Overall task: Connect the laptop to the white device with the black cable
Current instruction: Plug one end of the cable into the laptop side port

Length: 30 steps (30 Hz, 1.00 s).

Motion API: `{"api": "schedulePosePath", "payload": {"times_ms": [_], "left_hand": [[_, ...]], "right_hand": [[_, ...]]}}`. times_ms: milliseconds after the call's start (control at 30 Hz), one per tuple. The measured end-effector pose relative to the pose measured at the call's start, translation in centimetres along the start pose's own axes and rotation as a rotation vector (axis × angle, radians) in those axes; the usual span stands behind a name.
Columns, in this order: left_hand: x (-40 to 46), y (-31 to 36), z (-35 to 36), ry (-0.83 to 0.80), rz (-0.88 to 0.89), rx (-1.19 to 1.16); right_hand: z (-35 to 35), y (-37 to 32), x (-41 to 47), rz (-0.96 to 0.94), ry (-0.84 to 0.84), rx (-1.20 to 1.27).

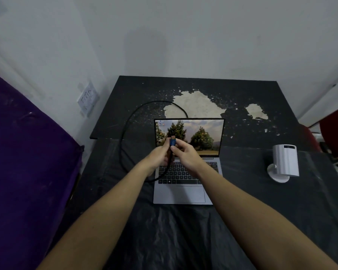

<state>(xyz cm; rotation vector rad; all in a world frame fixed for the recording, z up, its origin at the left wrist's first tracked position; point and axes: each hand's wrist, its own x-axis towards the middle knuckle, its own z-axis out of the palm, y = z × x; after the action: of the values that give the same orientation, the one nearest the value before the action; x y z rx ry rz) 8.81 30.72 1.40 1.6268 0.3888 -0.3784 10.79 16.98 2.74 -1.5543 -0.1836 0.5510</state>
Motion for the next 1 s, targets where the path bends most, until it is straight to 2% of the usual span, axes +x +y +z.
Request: {"api": "schedulePosePath", "payload": {"times_ms": [167,333,500,567,833,1000], "left_hand": [[1.6,-2.2,0.3,0.015,0.025,-0.088],[2.2,-3.0,-0.2,-0.016,0.055,0.094],[3.6,-5.8,-0.1,0.012,0.036,0.286],[4.0,-7.4,-0.2,0.039,0.052,0.391],[4.8,-12.2,-2.5,0.116,0.206,0.633],[5.8,-13.9,-4.9,0.13,0.256,0.743]], "right_hand": [[-1.6,0.9,0.2,0.045,0.092,-0.158],[-5.8,5.5,-0.4,0.243,0.189,-0.27],[-11.0,12.4,-1.6,0.384,0.314,-0.7],[-12.2,15.0,-2.6,0.416,0.331,-0.763],[-13.2,20.4,-4.2,0.338,0.38,-0.786],[-12.9,22.7,-5.1,0.209,0.451,-0.884]]}}
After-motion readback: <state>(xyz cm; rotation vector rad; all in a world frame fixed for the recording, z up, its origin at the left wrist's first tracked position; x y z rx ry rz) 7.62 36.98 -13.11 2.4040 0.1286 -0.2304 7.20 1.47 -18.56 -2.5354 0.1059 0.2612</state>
